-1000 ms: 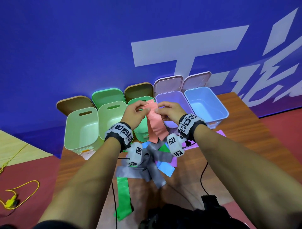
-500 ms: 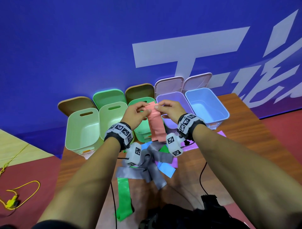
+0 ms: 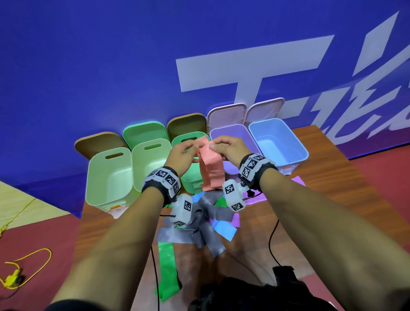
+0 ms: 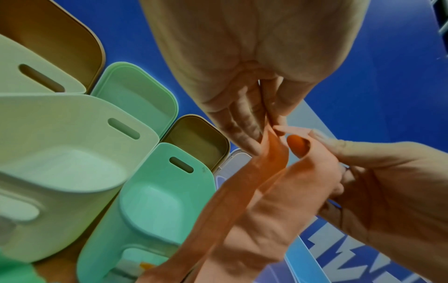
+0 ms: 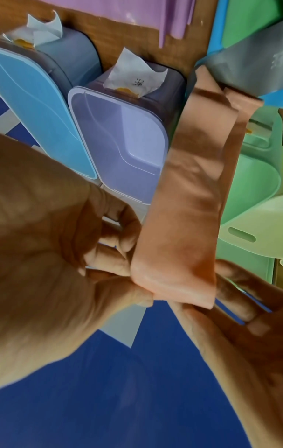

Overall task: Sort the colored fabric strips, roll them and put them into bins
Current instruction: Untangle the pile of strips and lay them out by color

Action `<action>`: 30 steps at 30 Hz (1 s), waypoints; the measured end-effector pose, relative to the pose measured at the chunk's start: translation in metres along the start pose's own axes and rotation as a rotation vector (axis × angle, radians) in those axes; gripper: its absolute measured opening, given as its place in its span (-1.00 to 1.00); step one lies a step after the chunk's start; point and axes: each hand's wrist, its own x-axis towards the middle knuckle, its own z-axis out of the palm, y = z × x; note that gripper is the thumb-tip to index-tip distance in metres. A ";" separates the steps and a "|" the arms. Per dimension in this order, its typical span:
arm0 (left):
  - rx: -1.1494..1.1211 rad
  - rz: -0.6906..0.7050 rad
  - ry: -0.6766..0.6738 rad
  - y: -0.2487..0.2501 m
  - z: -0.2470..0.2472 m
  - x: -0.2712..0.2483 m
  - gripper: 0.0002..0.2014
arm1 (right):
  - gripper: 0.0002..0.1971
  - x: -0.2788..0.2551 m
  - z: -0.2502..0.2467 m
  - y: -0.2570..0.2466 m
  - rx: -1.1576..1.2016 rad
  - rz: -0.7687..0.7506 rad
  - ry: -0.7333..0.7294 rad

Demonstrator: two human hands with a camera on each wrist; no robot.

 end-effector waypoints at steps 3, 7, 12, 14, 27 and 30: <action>0.000 0.024 -0.024 0.002 0.001 -0.001 -0.75 | -0.82 -0.001 -0.001 -0.003 0.025 -0.003 -0.032; 0.001 0.032 -0.030 0.004 -0.001 -0.002 -0.65 | -0.78 -0.002 -0.001 -0.006 0.048 -0.001 -0.053; -0.032 -0.019 -0.021 0.005 -0.001 0.000 -0.69 | -0.74 0.002 0.001 -0.006 0.062 -0.006 -0.046; -0.023 -0.023 -0.029 0.004 -0.001 0.001 -0.78 | -0.75 0.003 0.002 -0.007 0.065 -0.017 -0.035; -0.076 -0.047 -0.034 0.005 -0.007 0.001 -0.82 | -0.67 0.007 0.005 -0.006 0.097 -0.046 -0.091; -0.085 -0.044 -0.031 0.007 -0.006 0.001 -0.80 | -0.68 0.008 0.006 -0.006 0.082 -0.039 -0.092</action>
